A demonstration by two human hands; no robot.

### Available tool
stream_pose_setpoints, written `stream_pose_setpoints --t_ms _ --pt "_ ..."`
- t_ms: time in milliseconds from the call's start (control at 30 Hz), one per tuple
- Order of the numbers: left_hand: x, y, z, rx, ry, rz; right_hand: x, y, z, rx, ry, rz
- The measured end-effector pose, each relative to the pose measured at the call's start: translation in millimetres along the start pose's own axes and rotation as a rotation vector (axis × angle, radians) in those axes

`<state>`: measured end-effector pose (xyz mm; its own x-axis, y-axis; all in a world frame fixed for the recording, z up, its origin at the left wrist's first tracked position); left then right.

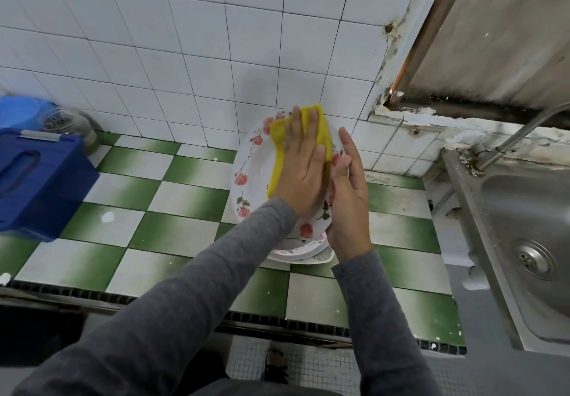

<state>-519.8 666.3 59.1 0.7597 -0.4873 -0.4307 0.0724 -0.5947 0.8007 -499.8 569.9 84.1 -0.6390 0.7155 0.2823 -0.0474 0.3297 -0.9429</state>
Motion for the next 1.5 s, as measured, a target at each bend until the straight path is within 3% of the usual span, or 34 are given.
stream_pose_setpoints --t_ms 133,233,333,433,500,633,733,900,1033,1133,1233,1367,1433,1500 --pt "9.3 -6.7 34.6 0.031 -0.227 -0.019 -6.6 2.9 -7.0 0.008 0.069 0.000" --pt "6.3 -27.6 50.3 -0.039 -0.354 -0.233 -9.8 6.8 -9.9 -0.019 0.127 -0.039" --pt "-2.1 -43.8 45.0 -0.148 -0.282 -0.525 -9.8 11.0 -9.3 -0.005 0.168 -0.148" --pt "-10.1 -48.0 26.4 -0.354 -0.190 -0.600 -8.5 12.6 -8.4 0.017 0.218 -0.197" --pt "-11.0 -43.2 16.8 -0.432 -0.195 -0.563 -6.9 8.6 -7.8 0.015 0.250 -0.206" --pt "-14.8 -29.2 19.2 -0.362 -0.164 -0.580 -10.9 0.0 -8.9 0.016 0.310 -0.265" --pt "-12.9 -22.0 30.8 -0.380 -0.259 -0.606 -13.7 -2.7 -8.3 0.012 0.319 -0.257" --pt "1.3 -27.9 31.8 -0.413 -0.372 -0.347 -10.9 0.7 -7.3 0.019 0.264 -0.257" --pt "7.9 -19.4 40.3 -0.196 -0.321 -0.087 -9.1 10.9 -8.3 0.054 0.239 -0.258" --pt "13.5 -10.3 40.3 -0.090 -0.306 -0.075 -3.6 14.9 -6.3 0.076 0.195 -0.224" --pt "8.6 -7.7 22.3 -0.171 -0.253 -0.108 -1.5 17.3 -2.9 0.087 0.129 -0.196" --pt "-11.7 -5.6 -7.4 -0.326 -0.010 -0.078 1.6 15.7 1.6 0.099 0.100 -0.192" --pt "-13.2 -9.8 -13.3 -0.280 -0.005 -0.057 4.3 11.2 -0.4 0.082 0.093 -0.137" --pt "-9.6 -11.4 -6.8 -0.126 -0.058 -0.086 4.4 7.3 -4.3 0.064 0.093 -0.086"
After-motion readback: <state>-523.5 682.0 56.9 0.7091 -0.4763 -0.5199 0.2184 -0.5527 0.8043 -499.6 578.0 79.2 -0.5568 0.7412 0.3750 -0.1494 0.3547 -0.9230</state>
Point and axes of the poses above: each hand's wrist, its own z-axis away from the middle knuckle, its own x-axis out of the palm, y = z × x, the point moved 2 cm from there along -z, towards the middle knuckle, and after that the axes turned 2 degrees about -x, right-handed, at the moved point
